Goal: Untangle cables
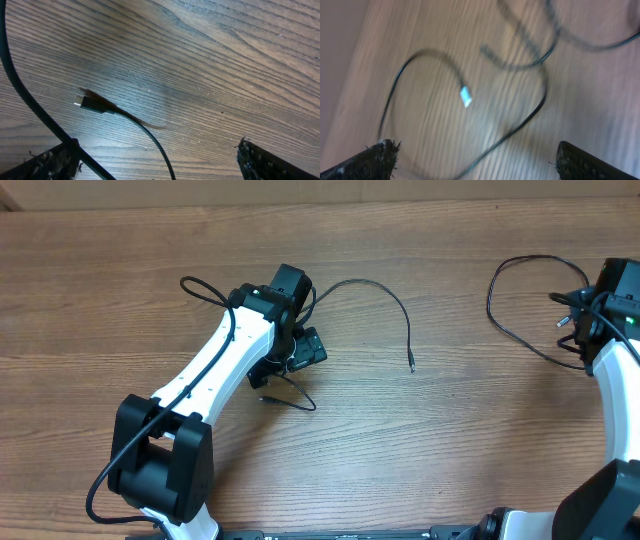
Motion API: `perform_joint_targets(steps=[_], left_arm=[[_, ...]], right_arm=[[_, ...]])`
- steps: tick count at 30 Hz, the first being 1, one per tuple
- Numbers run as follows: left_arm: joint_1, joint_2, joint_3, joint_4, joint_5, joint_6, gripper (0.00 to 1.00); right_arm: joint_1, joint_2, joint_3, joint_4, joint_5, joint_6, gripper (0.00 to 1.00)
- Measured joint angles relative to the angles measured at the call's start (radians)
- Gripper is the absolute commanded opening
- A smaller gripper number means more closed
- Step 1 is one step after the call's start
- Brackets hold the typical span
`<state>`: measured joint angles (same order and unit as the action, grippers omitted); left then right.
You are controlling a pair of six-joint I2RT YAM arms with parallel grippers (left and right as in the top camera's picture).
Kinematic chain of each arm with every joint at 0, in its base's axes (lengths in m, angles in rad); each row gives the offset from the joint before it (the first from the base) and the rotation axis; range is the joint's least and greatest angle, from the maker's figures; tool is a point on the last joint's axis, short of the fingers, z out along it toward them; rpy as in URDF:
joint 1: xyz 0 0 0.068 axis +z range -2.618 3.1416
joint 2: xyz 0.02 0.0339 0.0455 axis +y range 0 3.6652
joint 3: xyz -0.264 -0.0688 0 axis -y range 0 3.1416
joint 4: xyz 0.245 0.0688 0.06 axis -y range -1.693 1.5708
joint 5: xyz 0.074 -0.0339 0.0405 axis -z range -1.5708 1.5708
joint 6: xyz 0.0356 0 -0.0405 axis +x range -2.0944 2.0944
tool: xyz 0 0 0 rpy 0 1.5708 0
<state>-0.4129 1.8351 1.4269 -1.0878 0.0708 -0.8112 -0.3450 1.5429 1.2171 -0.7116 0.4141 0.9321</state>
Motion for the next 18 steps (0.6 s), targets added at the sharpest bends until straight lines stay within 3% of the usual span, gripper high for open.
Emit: perform_joint_targets(steps=[3, 10, 11, 15, 18], left_arm=[[0.0, 0.0, 0.0, 0.0, 0.0, 0.0, 0.99], [0.0, 0.0, 0.0, 0.0, 0.0, 0.0, 1.0], [0.0, 0.0, 0.0, 0.0, 0.0, 0.0, 1.0], [0.0, 0.0, 0.0, 0.0, 0.0, 0.0, 1.0], [0.0, 0.0, 0.0, 0.0, 0.0, 0.0, 1.0]], right_arm=[[-0.026, 0.034, 0.0, 0.034, 0.124, 0.012, 1.0], [-0.132, 0.177, 0.0, 0.104, 0.151, -0.007, 0.98], [-0.147, 0.206, 0.0, 0.131, 0.13, -0.029, 0.91], [-0.177, 0.312, -0.001, 0.25, 0.014, -0.156, 0.38], [-0.177, 0.361, -0.004, 0.362, -0.079, -0.279, 0.04]])
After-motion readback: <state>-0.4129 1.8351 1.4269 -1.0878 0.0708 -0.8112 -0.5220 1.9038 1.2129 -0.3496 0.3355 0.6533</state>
